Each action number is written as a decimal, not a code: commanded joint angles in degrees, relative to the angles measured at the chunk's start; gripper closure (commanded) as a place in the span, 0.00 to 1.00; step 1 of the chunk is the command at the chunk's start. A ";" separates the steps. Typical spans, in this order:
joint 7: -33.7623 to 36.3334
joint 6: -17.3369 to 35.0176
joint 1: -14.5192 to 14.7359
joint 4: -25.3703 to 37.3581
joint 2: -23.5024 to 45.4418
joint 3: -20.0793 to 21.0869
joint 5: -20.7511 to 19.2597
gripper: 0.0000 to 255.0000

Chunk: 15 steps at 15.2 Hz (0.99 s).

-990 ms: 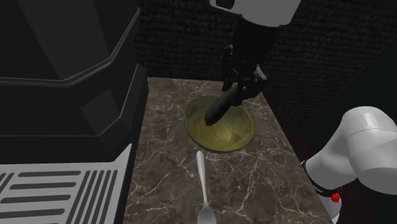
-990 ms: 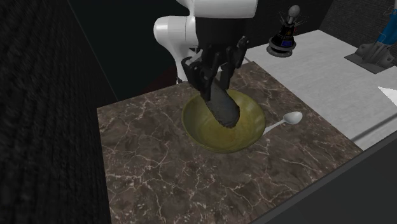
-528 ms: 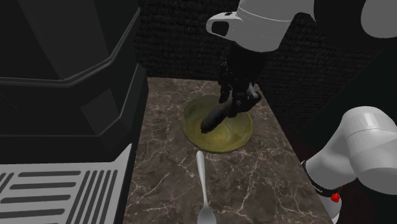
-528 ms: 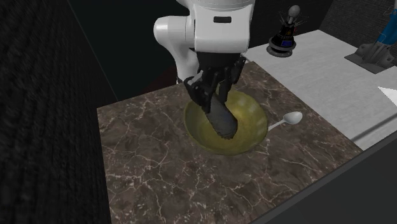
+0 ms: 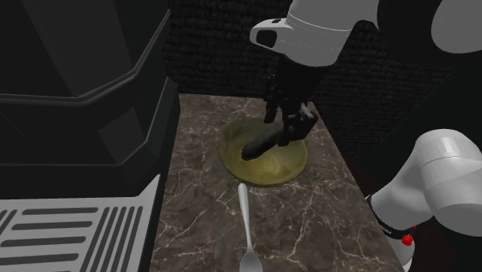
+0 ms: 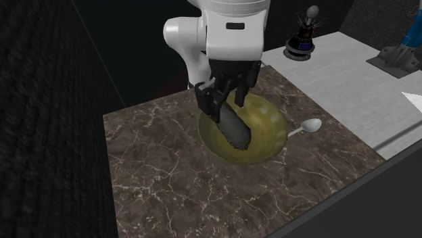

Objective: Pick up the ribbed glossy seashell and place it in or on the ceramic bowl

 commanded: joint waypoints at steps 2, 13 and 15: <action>0.01 0.02 0.00 -0.01 0.02 0.01 0.00 0.00; 0.13 -7.30 -0.26 7.08 -0.21 -0.70 -0.52 0.00; 0.13 -7.30 -0.26 7.08 -0.21 -0.70 -0.52 0.00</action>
